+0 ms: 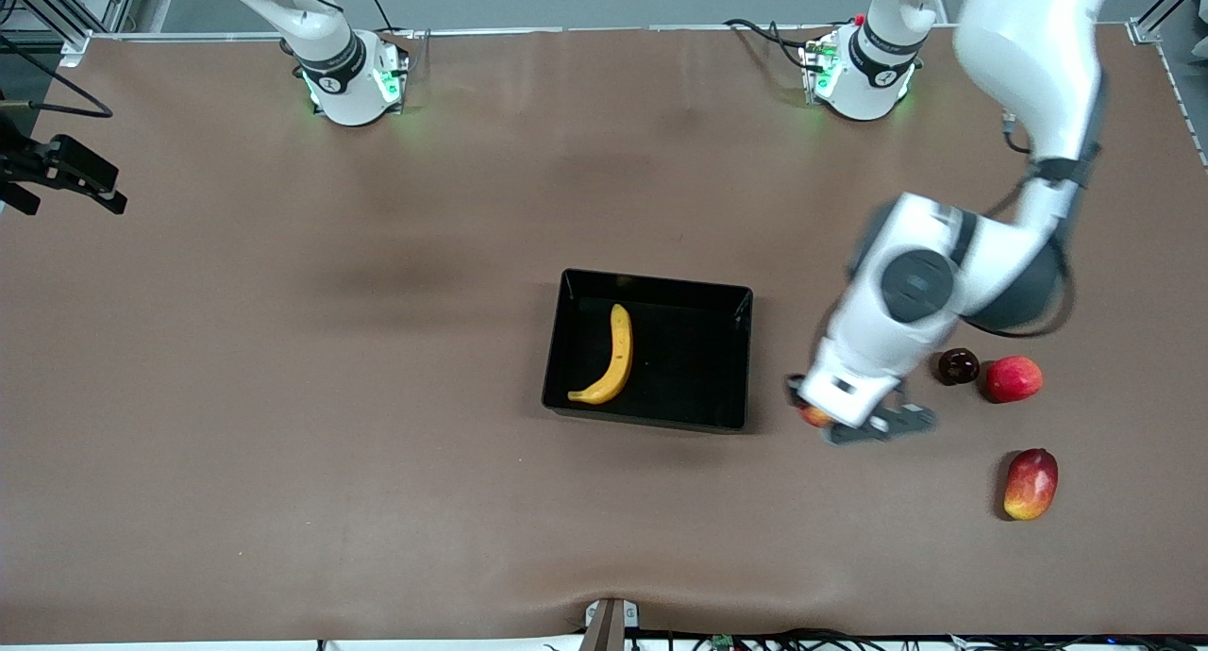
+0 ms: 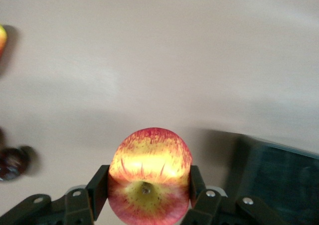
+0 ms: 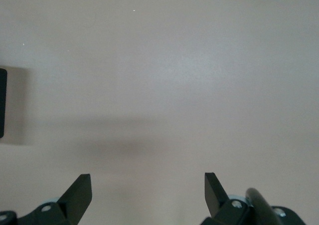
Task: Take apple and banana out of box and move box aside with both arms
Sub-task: 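Carry the apple out of the tray and lower it beside the mango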
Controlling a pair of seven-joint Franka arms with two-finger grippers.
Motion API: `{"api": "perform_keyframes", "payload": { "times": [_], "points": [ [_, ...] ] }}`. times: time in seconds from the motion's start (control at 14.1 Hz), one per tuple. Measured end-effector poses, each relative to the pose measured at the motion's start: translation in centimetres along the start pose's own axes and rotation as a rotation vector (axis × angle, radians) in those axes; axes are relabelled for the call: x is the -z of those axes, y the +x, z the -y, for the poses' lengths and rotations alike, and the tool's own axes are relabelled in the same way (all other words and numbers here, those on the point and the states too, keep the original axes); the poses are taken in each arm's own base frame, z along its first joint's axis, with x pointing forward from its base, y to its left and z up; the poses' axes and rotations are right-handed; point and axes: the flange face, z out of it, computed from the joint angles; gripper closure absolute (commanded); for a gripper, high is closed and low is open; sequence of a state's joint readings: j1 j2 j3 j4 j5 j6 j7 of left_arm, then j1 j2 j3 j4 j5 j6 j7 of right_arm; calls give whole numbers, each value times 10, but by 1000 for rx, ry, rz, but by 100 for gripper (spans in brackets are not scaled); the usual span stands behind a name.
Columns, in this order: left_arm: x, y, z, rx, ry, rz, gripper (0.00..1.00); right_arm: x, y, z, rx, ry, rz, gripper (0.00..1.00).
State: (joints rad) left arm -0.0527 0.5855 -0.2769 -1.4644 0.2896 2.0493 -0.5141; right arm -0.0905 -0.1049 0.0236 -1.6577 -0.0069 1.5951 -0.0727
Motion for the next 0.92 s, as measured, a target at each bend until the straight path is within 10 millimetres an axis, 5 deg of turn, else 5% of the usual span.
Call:
{"api": "perform_keyframes", "payload": {
  "times": [0.14, 0.28, 0.64, 0.92],
  "points": [
    [-40, 20, 51, -30, 10, 12, 100, 0, 0, 0, 0, 0, 0, 0],
    [-76, 29, 80, -47, 38, 10, 100, 0, 0, 0, 0, 0, 0, 0],
    [-125, 29, 95, -51, 57, 43, 99, 0, 0, 0, 0, 0, 1, 0],
    [-133, 30, 108, -34, 60, 55, 63, 0, 0, 0, 0, 0, 1, 0]
  ]
}}
